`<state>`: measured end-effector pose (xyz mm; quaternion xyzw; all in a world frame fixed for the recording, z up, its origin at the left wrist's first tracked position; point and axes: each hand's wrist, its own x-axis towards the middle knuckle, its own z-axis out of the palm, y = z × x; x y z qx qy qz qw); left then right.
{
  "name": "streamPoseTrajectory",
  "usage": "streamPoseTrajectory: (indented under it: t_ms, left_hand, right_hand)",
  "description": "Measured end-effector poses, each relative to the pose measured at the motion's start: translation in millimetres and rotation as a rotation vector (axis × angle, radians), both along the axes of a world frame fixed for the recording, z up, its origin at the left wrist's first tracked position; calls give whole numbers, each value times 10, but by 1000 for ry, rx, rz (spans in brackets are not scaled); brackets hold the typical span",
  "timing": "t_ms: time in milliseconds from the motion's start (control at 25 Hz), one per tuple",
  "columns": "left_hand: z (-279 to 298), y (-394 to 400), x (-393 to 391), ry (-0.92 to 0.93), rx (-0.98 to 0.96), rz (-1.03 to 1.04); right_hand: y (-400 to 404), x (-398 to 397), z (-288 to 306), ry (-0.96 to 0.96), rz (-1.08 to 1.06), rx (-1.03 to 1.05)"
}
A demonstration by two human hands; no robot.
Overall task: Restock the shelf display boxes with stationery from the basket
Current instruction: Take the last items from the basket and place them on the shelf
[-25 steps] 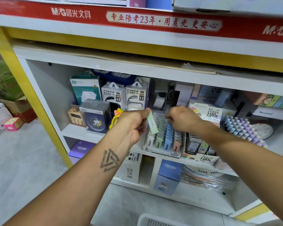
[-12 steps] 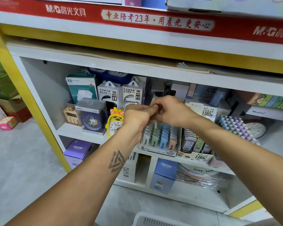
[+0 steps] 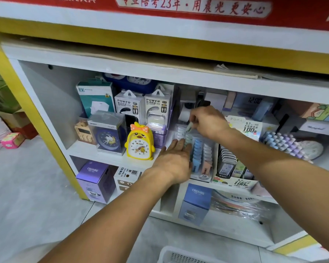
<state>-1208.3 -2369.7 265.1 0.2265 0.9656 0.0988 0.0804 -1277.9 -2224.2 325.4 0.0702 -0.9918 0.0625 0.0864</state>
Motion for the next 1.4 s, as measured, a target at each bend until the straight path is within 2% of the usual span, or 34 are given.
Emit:
streamPoseTrajectory:
  t_ms: [160,320,560,760,840,960,1200,1400]
  left_hand:
    - [24,12,-2,-11,-1,3]
    - [45,10,6,-23,2,8]
    - [46,-13,7,-33,12,3]
    - [38,33,28,62,65,21]
    - [51,150,45,77,91,29]
    - [28,330,35,84,79,30]
    - [-118,514,19,105,-25,34]
    - [-171,515,-15,115,-35,50]
  right_hand:
    - [-67,-56,-131,-72,-20,106]
    - [-74,-69,-110,-89,-6,119]
    - [-63,7,-156,-233,25,152]
    - [179,308,78,44,24,-214]
    - [347,574,81,142,62,-238]
    - [597,946,-27,241,88,-161]
    - [780,1254,-300,-143,-8,-25]
    - [728,1233,-429,-114,-31,-57]
